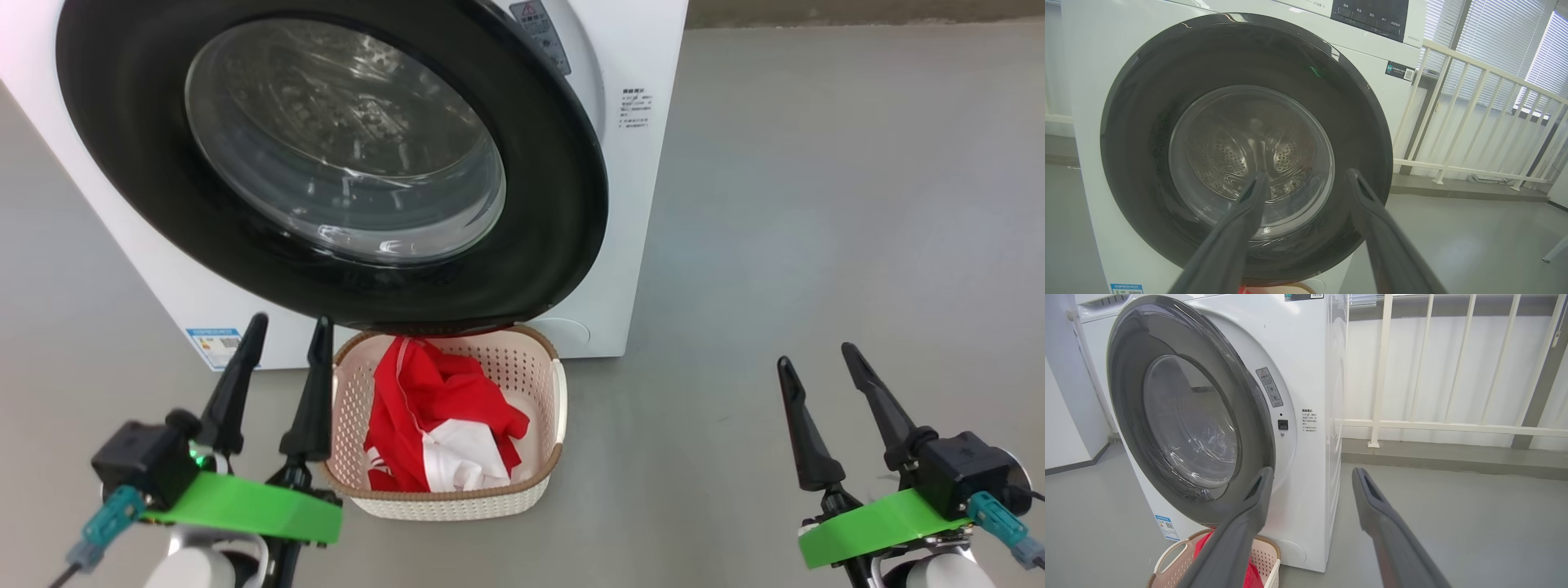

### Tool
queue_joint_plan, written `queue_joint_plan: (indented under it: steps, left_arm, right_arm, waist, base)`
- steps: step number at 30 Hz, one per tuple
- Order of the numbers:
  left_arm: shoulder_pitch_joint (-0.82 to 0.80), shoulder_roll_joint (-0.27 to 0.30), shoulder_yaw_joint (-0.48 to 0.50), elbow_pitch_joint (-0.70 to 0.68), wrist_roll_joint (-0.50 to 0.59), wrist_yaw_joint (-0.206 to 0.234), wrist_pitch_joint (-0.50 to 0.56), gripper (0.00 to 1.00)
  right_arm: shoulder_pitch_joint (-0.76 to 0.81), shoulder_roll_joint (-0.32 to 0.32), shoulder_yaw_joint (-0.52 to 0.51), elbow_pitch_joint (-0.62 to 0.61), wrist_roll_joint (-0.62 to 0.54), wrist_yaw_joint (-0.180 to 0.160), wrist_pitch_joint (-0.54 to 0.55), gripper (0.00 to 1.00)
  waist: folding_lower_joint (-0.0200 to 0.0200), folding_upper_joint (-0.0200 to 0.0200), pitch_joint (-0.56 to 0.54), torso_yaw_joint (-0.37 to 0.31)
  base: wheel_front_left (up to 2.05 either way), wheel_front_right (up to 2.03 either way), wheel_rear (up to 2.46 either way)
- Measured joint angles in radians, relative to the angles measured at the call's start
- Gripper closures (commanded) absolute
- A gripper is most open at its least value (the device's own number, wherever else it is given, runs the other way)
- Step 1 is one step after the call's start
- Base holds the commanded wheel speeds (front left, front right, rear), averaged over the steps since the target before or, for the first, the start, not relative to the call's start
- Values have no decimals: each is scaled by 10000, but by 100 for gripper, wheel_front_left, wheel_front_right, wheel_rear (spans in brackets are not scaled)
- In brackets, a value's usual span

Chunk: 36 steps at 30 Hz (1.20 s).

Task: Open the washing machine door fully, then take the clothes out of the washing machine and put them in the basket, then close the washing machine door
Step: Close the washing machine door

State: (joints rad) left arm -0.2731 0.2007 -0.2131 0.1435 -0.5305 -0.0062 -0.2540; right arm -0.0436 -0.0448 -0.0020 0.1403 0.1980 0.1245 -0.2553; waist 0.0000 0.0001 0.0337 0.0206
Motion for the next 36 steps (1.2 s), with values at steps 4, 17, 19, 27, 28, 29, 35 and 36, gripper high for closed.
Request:
queue_joint_plan:
  steps: [4,17,19,27,28,29,35,36]
  left_arm:
    - [496,-201,311,-65,341,98,0,0]
    - [1514,-353,696,-44,1191,249,0,0]
    - [1623,-364,727,-52,1367,251,0,0]
    - [1962,-451,846,-46,1559,278,0,0]
    - [1963,-451,851,-48,1626,276,0,0]
    - [1963,-458,857,-46,1645,276,0,0]
    - [1979,-462,792,-23,1969,219,0,0]
    - [1986,-466,790,-23,1973,178,0,0]
  right_arm:
    - [34,6,-165,-113,0,0,0,0]
    - [407,21,-301,-441,0,0,0,0]
    - [414,23,-320,-472,0,0,0,0]
    - [614,27,-443,-568,0,0,0,0]
    - [614,27,-449,-573,0,0,0,0]
    - [614,27,-449,-579,0,0,0,0]
    - [614,27,-443,-600,0,0,0,0]
    - [614,27,-443,-600,0,0,0,0]
  waist:
    - [1,0,-121,-56]
    - [0,0,-346,-83]
    - [0,0,-370,-90]
    - [0,0,-421,-90]
    - [0,0,-421,-86]
    - [0,-1,-421,-83]
    - [0,0,-424,-72]
    - [0,0,-425,-72]
  base:
    - [0,0,0]
    - [0,0,0]
    - [0,0,0]
    - [0,0,0]
    - [0,0,0]
    - [0,0,0]
    - [0,0,0]
    - [0,0,0]
